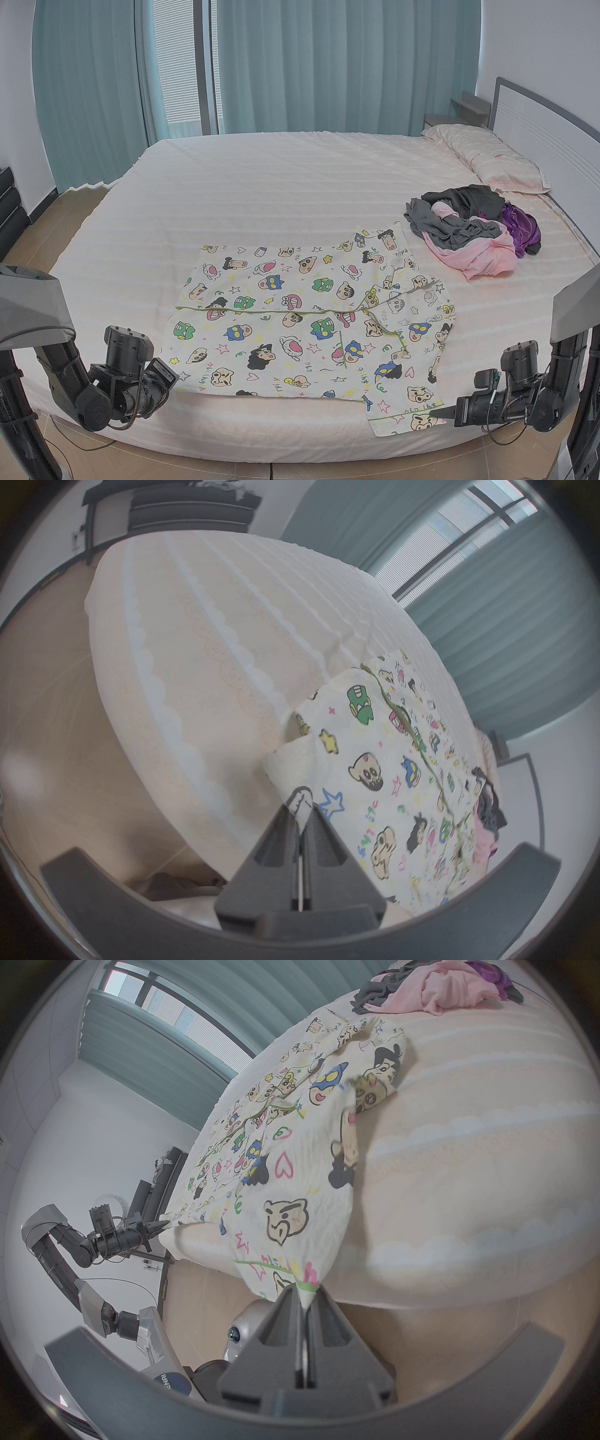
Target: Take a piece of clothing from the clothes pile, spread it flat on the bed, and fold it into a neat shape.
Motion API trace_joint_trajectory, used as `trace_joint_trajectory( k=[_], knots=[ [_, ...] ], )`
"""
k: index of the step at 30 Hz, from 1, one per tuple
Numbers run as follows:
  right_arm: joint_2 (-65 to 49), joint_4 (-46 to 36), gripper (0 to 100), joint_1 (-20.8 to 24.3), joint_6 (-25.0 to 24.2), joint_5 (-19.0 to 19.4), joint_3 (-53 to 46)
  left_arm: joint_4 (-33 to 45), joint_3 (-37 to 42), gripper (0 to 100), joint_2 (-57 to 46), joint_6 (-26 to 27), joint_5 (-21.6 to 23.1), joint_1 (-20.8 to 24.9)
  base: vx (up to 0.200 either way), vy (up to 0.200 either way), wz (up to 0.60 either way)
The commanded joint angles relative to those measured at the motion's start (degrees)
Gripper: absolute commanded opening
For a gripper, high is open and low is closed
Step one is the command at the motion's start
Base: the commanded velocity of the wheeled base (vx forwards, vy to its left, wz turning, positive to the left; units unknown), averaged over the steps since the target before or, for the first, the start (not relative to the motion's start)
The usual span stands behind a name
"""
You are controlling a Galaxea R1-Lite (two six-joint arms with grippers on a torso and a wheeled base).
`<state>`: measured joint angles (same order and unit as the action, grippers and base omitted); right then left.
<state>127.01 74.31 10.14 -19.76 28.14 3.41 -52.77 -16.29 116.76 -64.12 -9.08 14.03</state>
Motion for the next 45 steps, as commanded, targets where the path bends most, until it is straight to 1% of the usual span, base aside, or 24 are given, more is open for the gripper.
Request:
trace_joint_trajectory(
  k=[1,2,3,4,6,8,10,11,12,14,15,17,19,20,23,24,25,30,32,37,45],
  knots=[
    [-4.23,-0.05,0,0.05,0.25,-0.1,-3.41,-0.05,3.02,0,-1.36,3.48,-0.15,0.56,0.0,0.0,0.0],
    [-4.41,-0.4,0,0.14,0.25,-0.19,-3.41,-0.05,3.19,0,-1.36,3.83,-0.23,0.73,0.0,0.0,0.0],
    [-5.46,-1.1,0,0.32,0.16,-0.63,-3.41,0.04,4.42,0,-1.36,6.11,-0.59,1.26,0.0,0.0,0.0],
    [-5.46,-1.19,0,0.23,0.16,-0.63,-3.41,0.04,4.42,0,-1.36,6.38,-0.67,1.35,0.0,0.0,0.0],
    [-7.31,-3.12,0,0.05,0.16,-0.71,-3.41,0.04,6.62,0,-1.8,10.51,-1.2,1.53,0.0,0.0,0.0],
    [-9.33,-5.67,0,0.4,0.34,-0.71,-3.41,0.13,7.41,0,-1.89,12.88,-1.46,1.61,0.0,0.0,0.0],
    [-10.82,-7.87,0,0.4,1.04,-0.71,-3.41,0.13,8.02,0,-1.62,14.55,-1.55,1.79,0.0,0.0,0.0],
    [-10.82,-7.87,0,0.4,1.04,-0.71,-3.41,0.13,8.02,0,-1.62,14.55,-1.55,1.79,0.0,0.0,0.0],
    [-11.61,-9.89,0,0.32,2.27,-0.89,-3.41,0.21,8.55,0,-1.36,16.05,-1.55,2.4,0.0,0.0,0.0],
    [-12.76,-12.53,0,0.32,3.59,-1.59,-3.41,0.21,8.99,0,-1.27,17.28,-1.64,2.58,0.0,0.0,0.0],
    [-12.76,-12.53,0,0.32,3.59,-1.59,-3.41,0.21,8.99,0,-1.27,17.28,-1.64,2.58,0.0,0.0,0.0],
    [-15.48,-16.48,0,0.32,5.7,-2.56,-3.41,0.13,10.05,0,-1.27,18.6,-1.64,3.63,0.0,0.0,0.0],
    [-16.36,-17.54,0,0.32,6.05,-2.56,-3.41,0.13,10.31,0,-1.27,18.95,-1.73,4.16,0.0,0.0,0.0],
    [-18.47,-20.52,0,0.4,6.31,-2.65,-3.41,0.04,10.75,0,-1.27,19.3,-2.08,5.57,0.0,0.0,0.0],
    [-21.37,-24.74,0,0.4,7.28,-2.65,-3.41,0.04,10.75,0,-0.75,19.83,-3.84,6.97,0.0,0.0,0.0],
    [-21.55,-24.92,0,0.4,7.37,-2.65,-3.41,0.04,10.75,0,-0.75,19.91,-4.01,7.15,0.0,0.0,0.0],
    [-23.04,-27.64,0,0.05,8.6,-2.65,-3.41,-0.05,10.66,0,-0.22,20.62,-4.98,7.68,0.0,0.0,0.0],
    [-26.38,-34.15,0,-0.47,11.06,-2.56,-3.41,0.04,10.84,0,0.75,21.06,-5.68,10.14,0.0,0.0,0.0],
    [-26.64,-35.2,0,-0.39,11.68,-2.56,-3.41,0.13,11.01,0,0.84,21.5,-5.6,10.75,0.0,0.0,0.0],
    [-26.73,-36.17,0,-0.39,12.11,-2.65,-3.41,0.04,13.47,0,0.22,25.36,-5.68,11.54,0.0,0.0,0.0],
    [-27.87,-39.68,0,-0.3,13.96,-2.74,-3.41,0.13,14.0,0,0.13,25.63,-5.86,11.98,0.0,0.0,0.0]
  ],
)
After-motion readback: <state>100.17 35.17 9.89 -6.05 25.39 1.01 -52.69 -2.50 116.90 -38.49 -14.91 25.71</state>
